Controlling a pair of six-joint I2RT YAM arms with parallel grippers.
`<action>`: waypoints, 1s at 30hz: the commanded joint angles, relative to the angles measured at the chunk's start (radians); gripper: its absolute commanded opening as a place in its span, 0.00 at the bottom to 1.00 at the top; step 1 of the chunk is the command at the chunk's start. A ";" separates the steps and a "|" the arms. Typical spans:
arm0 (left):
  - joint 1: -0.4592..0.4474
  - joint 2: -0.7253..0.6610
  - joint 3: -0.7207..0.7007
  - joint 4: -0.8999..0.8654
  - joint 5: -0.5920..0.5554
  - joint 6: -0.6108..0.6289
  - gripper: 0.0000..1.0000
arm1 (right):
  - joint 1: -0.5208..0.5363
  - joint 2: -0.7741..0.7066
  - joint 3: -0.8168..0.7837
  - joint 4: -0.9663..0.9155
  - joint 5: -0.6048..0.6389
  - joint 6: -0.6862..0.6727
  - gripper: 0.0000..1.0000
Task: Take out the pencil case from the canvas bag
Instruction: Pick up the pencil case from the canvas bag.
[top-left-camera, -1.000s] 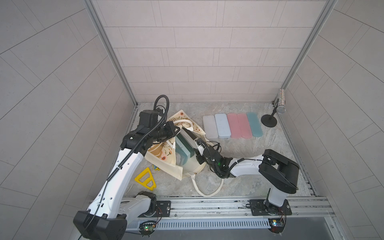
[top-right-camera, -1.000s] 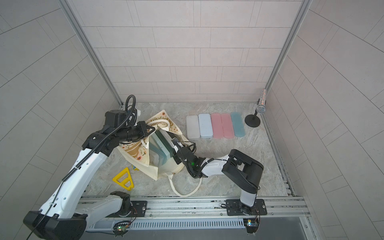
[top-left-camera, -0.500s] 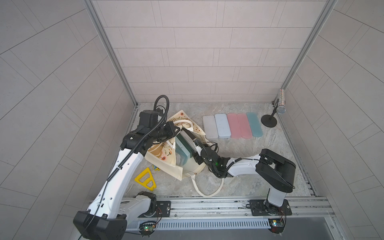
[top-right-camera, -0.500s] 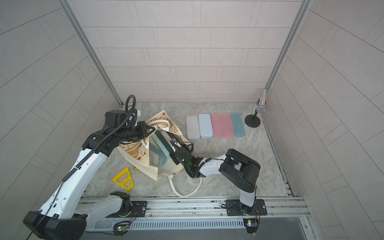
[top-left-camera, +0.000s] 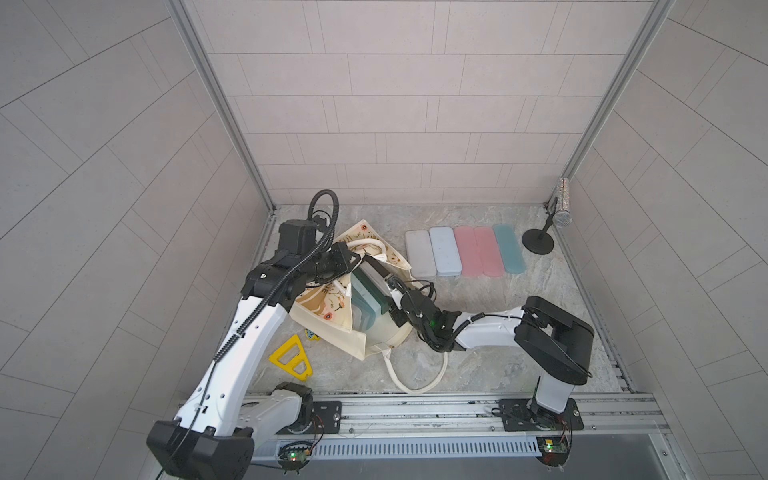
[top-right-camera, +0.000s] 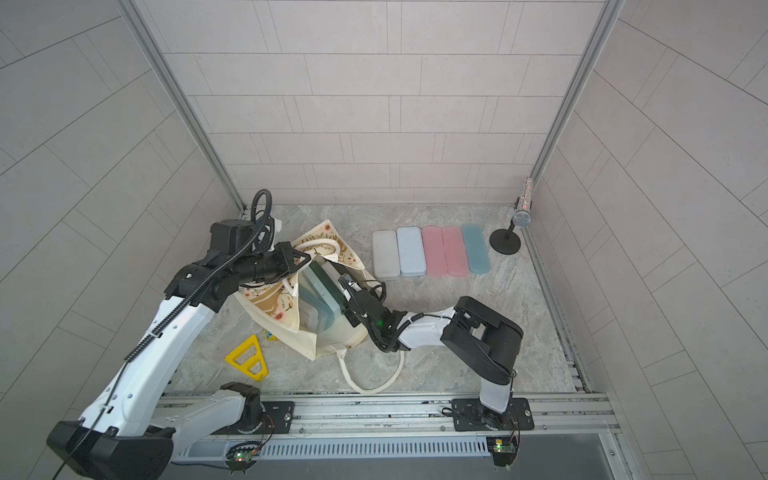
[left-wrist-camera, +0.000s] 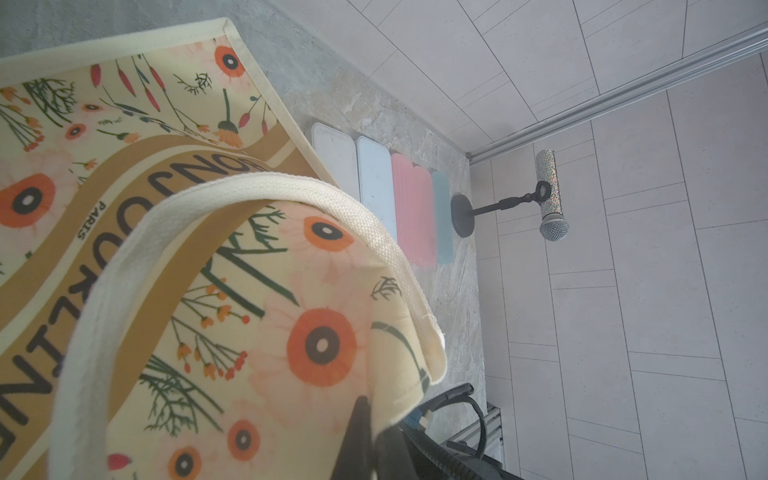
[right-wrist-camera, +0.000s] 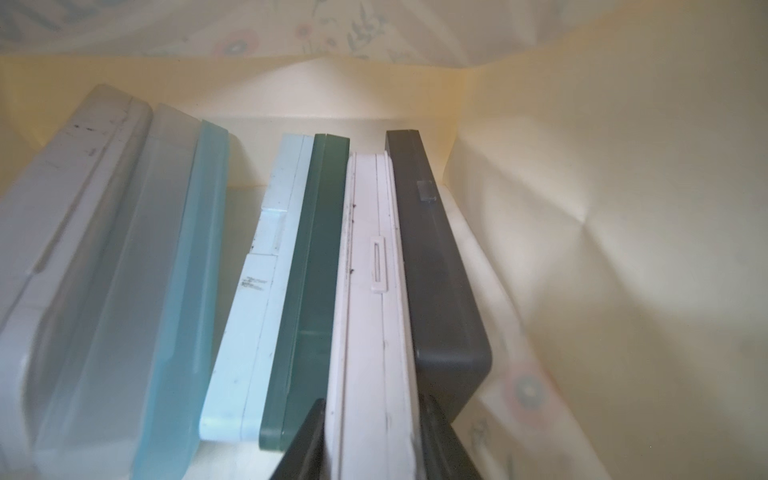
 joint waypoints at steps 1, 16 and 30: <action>-0.005 0.010 0.031 0.081 0.007 0.016 0.00 | 0.019 -0.107 -0.032 -0.081 0.042 -0.024 0.30; 0.007 0.121 0.123 0.053 -0.114 0.129 0.00 | 0.030 -0.601 -0.218 -0.315 -0.068 0.099 0.20; 0.049 0.029 0.154 -0.084 -0.223 0.329 0.00 | -0.007 -0.973 -0.286 -0.715 0.298 0.166 0.19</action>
